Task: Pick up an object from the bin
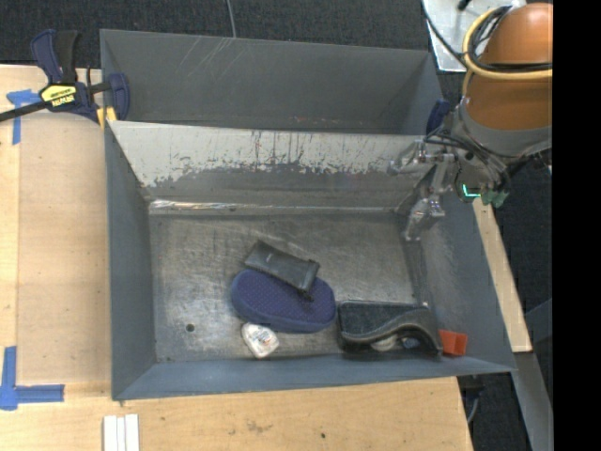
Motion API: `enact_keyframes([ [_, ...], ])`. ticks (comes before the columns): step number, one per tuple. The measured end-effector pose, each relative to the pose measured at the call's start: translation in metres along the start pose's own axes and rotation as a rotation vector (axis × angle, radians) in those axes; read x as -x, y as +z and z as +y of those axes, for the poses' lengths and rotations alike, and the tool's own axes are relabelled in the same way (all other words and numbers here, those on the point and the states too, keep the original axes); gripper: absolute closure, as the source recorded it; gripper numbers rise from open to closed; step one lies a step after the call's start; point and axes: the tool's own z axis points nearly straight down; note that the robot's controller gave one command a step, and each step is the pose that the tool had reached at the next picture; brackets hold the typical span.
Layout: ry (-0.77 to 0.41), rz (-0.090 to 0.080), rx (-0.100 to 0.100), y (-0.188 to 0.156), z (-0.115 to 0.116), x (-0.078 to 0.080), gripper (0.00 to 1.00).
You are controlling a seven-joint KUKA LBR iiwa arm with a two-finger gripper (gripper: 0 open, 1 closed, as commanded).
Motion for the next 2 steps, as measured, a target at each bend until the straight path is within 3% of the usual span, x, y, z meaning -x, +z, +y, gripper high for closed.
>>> enact_keyframes([
  [1, -0.031, 0.005, 0.004, 0.068, 0.082, -0.074, 0.00],
  [2, 0.146, -0.008, -0.008, 0.149, 0.162, -0.073, 0.00],
])
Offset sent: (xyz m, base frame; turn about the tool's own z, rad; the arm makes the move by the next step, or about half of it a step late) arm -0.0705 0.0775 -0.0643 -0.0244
